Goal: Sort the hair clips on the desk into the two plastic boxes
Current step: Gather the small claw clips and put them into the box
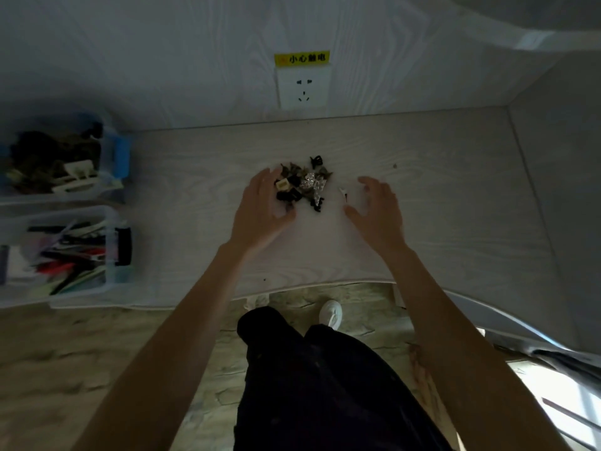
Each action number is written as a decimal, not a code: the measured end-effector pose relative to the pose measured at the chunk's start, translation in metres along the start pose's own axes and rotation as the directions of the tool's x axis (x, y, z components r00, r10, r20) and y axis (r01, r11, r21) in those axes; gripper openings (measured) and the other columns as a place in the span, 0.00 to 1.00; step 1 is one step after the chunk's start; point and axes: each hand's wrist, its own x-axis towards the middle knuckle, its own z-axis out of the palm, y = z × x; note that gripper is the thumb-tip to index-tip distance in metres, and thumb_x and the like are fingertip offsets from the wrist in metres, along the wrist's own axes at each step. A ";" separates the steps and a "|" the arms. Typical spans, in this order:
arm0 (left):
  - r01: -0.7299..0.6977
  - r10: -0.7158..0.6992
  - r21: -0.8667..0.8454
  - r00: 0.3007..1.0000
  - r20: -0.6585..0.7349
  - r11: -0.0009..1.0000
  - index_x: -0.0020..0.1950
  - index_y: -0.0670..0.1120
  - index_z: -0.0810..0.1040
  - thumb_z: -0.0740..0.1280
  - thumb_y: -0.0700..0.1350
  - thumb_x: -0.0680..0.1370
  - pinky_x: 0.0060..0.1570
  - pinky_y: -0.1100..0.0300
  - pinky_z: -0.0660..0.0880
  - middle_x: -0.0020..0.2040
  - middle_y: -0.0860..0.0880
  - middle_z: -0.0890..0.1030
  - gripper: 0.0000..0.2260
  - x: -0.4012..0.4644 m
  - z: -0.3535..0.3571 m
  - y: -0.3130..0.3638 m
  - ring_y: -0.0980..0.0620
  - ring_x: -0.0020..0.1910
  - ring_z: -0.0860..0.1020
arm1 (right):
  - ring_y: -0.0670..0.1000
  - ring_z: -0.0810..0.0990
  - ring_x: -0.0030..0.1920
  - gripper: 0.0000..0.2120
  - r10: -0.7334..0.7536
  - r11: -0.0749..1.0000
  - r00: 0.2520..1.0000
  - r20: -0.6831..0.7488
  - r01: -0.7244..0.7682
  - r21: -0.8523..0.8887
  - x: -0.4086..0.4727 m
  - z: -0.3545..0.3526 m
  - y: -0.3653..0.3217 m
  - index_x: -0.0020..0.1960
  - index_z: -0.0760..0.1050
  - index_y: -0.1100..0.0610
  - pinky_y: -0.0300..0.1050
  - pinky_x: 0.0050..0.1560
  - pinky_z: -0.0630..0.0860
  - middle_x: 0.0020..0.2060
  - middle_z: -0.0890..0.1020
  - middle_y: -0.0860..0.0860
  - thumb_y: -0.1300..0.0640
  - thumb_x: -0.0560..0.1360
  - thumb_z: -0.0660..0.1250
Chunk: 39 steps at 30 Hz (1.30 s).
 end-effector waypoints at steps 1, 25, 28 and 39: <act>0.023 -0.023 0.029 1.000 -0.015 0.999 0.73 0.48 0.60 0.66 0.54 0.72 0.67 0.54 0.65 0.71 0.45 0.65 0.32 -0.004 0.004 -0.001 0.47 0.69 0.63 | 0.56 0.74 0.55 0.27 0.027 1.000 0.999 0.025 -0.027 0.001 -0.001 0.001 -0.003 0.66 0.66 0.54 0.47 0.54 0.70 0.58 0.74 0.56 0.53 0.70 0.70; -0.121 0.114 -0.227 0.993 -0.041 0.966 0.53 0.44 0.82 0.69 0.42 0.75 0.49 0.63 0.76 0.50 0.47 0.81 0.09 0.036 -0.024 0.049 0.54 0.47 0.80 | 0.54 0.79 0.43 0.18 0.222 0.970 0.975 -0.030 -0.218 0.108 -0.030 0.008 -0.048 0.65 0.69 0.56 0.46 0.44 0.74 0.48 0.81 0.56 0.63 0.75 0.63; -0.146 0.112 -0.394 0.988 -0.107 0.908 0.52 0.45 0.81 0.68 0.40 0.75 0.46 0.70 0.75 0.47 0.52 0.81 0.07 0.020 -0.075 0.049 0.63 0.44 0.79 | 0.51 0.78 0.42 0.18 0.181 0.967 0.983 -0.017 -0.175 0.186 -0.023 0.007 -0.071 0.65 0.69 0.55 0.42 0.42 0.72 0.46 0.80 0.53 0.62 0.76 0.63; 0.025 -0.066 -0.102 0.901 -0.429 0.994 0.53 0.45 0.80 0.66 0.43 0.77 0.51 0.70 0.73 0.51 0.48 0.82 0.07 -0.033 -0.269 -0.085 0.53 0.50 0.79 | 0.41 0.76 0.37 0.16 -0.253 0.922 0.944 0.213 0.169 0.349 -0.009 0.089 -0.239 0.63 0.71 0.54 0.22 0.37 0.70 0.39 0.77 0.46 0.60 0.76 0.65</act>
